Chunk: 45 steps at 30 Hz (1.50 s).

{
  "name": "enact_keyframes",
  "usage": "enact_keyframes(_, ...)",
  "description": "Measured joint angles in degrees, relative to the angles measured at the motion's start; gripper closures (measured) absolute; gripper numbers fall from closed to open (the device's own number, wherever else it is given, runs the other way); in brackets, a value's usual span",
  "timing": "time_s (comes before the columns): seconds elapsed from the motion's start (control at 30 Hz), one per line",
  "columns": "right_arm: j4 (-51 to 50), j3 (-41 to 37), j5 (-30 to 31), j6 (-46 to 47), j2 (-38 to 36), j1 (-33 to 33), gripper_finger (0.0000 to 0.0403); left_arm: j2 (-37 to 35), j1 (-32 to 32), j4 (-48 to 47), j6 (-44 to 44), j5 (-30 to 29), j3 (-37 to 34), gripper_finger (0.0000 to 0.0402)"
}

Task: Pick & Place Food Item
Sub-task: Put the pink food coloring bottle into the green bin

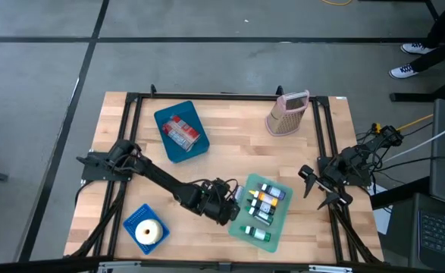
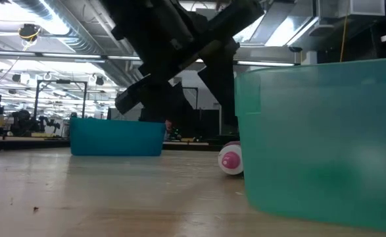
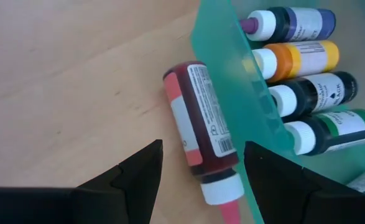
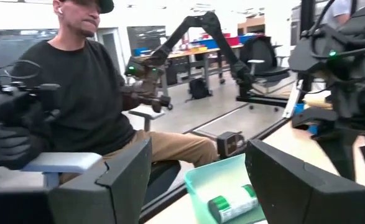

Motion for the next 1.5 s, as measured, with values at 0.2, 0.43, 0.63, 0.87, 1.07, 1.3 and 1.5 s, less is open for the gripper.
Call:
enact_keyframes(0.2,0.0,0.0,-2.81,1.52,-0.01,0.02,0.0149,1.61,0.53,1.12,-2.17,1.59,0.0,0.0182)
enact_keyframes(0.43,-0.15,0.0,-4.15,1.63,-0.01,0.02,0.0149,6.29,2.04,6.99,-2.92,5.39,0.48,0.0182)
enact_keyframes(0.63,-0.15,0.0,-4.15,1.59,-0.02,0.02,0.0149,7.19,3.19,5.61,-2.37,6.77,0.66,0.0185)
enact_keyframes(0.87,-0.15,0.0,-4.13,2.24,-0.02,0.02,0.0149,7.13,4.2,1.58,-0.15,10.89,0.83,0.0232)
enact_keyframes(1.07,-0.15,0.0,-4.1,3.07,-0.02,0.02,0.0149,7.06,4.28,1.09,3.3,11.73,0.81,0.0248)
enact_keyframes(1.3,-0.15,0.0,-4.12,3.02,-0.01,0.0,0.0149,5.96,3.01,-0.51,8.18,7.88,0.52,0.0251)
enact_keyframes(1.5,-0.17,0.0,-4.12,2.64,0.0,0.0,0.0149,2.24,1.34,-4.2,14.87,3.75,0.09,0.0253)
